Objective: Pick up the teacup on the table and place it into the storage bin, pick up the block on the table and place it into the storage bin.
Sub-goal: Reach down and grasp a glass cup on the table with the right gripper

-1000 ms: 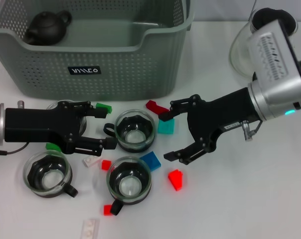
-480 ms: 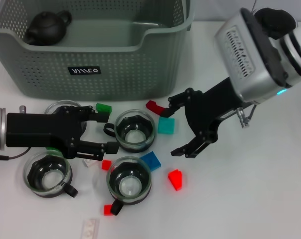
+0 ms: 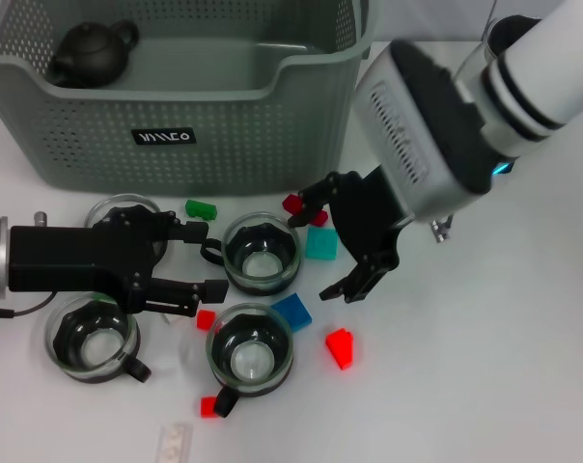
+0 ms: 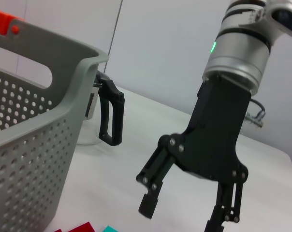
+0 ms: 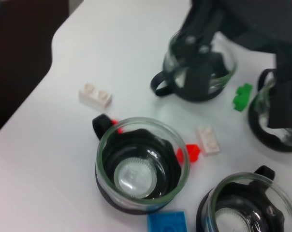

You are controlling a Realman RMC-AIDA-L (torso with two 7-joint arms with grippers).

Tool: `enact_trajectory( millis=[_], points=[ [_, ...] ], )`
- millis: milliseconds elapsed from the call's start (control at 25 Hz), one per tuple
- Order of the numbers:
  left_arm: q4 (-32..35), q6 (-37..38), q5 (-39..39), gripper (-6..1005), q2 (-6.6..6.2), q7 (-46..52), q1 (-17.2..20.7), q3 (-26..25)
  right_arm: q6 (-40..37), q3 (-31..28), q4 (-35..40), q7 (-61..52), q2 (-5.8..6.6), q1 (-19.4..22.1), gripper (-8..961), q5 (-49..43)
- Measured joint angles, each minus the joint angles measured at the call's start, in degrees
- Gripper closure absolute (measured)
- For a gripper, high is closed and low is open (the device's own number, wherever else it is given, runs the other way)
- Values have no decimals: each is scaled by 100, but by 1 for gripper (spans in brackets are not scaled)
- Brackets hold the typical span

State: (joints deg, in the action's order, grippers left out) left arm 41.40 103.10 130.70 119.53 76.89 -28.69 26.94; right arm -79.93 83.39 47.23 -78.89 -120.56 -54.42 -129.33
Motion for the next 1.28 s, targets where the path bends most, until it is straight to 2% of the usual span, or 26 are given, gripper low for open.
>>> enact_trajectory(
  millis=[840,1280],
  points=[
    [-79,-59,-6,96,8,1,19,-32,844,1805,443,-200,-38,-118,46,-156],
    [-81,-62,-18,96,8,1,63,-31,893,1981,314,-229,-41,-186,60,-149]
  ],
)
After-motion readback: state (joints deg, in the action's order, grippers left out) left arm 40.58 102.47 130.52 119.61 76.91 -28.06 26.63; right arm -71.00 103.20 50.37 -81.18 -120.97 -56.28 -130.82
